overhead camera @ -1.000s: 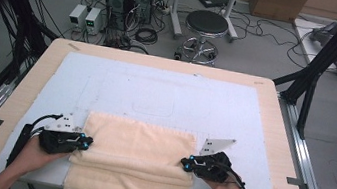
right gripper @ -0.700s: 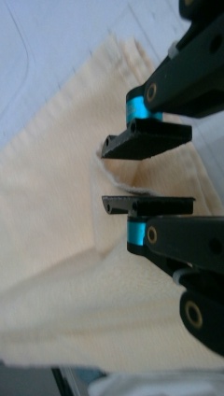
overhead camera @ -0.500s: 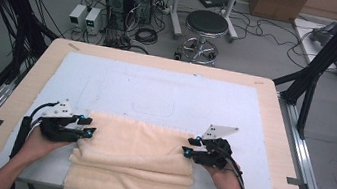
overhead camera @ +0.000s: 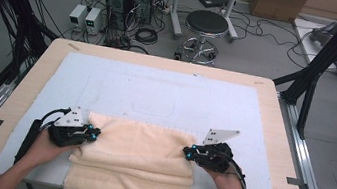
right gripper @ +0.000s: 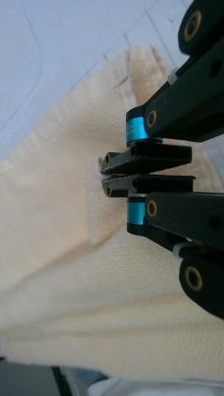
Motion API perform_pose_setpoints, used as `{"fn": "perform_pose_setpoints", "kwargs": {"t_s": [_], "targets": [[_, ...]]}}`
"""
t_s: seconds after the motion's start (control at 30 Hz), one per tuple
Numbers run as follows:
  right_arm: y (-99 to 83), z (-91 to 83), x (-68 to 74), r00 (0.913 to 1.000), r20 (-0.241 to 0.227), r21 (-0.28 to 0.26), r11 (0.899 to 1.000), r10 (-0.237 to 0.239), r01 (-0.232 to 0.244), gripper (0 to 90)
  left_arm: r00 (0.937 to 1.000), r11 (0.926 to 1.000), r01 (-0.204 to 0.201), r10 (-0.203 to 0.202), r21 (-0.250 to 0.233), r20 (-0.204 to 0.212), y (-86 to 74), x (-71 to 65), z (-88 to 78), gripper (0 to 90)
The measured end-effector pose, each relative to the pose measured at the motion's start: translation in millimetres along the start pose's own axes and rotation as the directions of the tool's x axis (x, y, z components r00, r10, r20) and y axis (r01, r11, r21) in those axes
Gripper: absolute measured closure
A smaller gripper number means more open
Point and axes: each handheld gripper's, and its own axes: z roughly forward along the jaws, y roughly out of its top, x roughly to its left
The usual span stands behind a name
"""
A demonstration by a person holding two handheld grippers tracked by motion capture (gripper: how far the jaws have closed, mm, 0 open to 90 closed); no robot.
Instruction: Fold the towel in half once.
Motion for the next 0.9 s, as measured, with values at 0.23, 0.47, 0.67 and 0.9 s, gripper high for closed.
{"fn": "perform_pose_setpoints", "kwargs": {"t_s": [0.23, 0.47, 0.67, 0.9], "targets": [[11.8, -26.4, 16.9, 0.9986, 0.003, -0.116, 0.992, -0.053, 0.053, 86.6, 0.9996, 0.9922, -0.008, 0.004, -0.125, -0.028, 14.3, -7.1, -29.6, 85.0], [4.4, -56.5, 60.0, 0.9905, 0.021, -0.169, 0.976, -0.136, 0.137, 86.6, 0.9986, 0.9757, -0.051, 0.053, -0.213, 0.006, 4.1, -39.5, -71.6, 84.9], [-11.1, -64.8, 101.8, 0.9798, -0.061, -0.138, 0.974, -0.191, 0.181, 73.2, 0.9844, 0.9762, -0.058, 0.091, -0.209, 0.151, -22.9, -69.5, -96.9, 81.9], [-6.4, -69.6, 90.6, 0.9888, -0.037, -0.166, 0.977, -0.145, 0.137, 58.6, 0.9898, 0.9710, -0.023, 0.055, -0.238, 0.131, -24.8, -55.2, -105.5, 59.4]]}}
